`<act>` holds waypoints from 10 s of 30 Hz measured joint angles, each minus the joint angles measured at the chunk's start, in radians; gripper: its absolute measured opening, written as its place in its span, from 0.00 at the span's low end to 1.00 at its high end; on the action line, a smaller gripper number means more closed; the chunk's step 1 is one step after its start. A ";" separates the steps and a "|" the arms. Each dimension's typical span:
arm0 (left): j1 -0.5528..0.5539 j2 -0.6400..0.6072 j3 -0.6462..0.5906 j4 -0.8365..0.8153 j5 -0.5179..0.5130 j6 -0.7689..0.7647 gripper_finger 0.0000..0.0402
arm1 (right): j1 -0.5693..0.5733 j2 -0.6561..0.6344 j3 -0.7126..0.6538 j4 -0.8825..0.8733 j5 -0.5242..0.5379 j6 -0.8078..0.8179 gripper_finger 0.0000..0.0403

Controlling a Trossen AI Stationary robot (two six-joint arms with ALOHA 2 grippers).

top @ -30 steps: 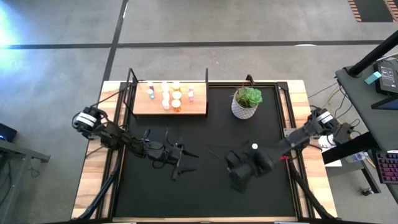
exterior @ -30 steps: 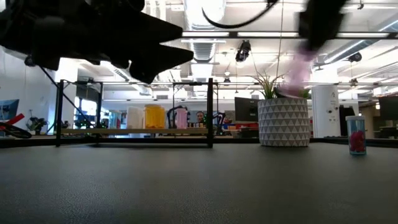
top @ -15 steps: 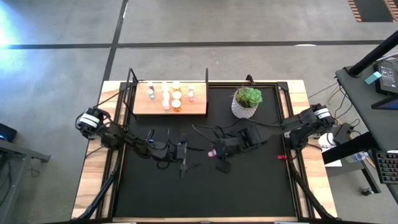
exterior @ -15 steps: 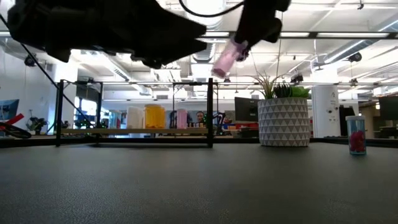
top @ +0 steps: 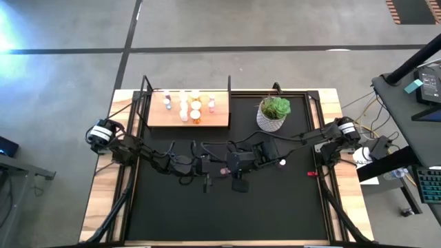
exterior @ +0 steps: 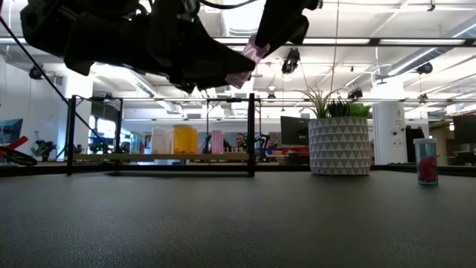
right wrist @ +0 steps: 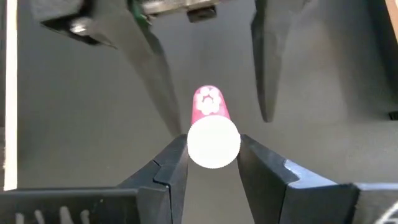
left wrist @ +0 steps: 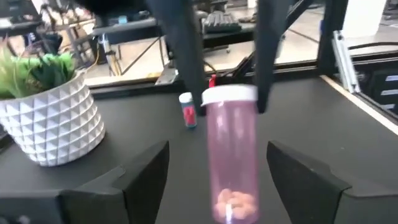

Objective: Pick and place medicine bottles onto shelf by color
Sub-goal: Put the pink pill bottle on the shelf aligned with the other pink pill bottles

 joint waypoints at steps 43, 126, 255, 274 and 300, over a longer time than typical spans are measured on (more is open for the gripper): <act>0.000 -0.001 0.001 -0.014 -0.022 -0.023 0.29 | 0.001 -0.022 0.058 -0.160 0.010 -0.051 0.58; 0.278 -0.216 -0.108 -0.778 -0.283 -1.068 0.55 | 0.007 -0.993 -1.484 1.309 0.116 -0.345 0.58; 0.185 0.011 0.158 -0.253 0.430 -0.303 0.31 | 0.010 -0.295 -0.606 0.641 0.079 -0.897 0.28; 0.187 0.122 0.211 -0.315 0.274 -0.121 0.53 | 0.005 -0.189 -0.396 0.289 0.089 -0.652 0.28; 0.192 0.123 0.221 -0.358 0.233 -0.155 0.53 | -0.043 -0.021 -0.213 0.114 0.087 -0.640 0.28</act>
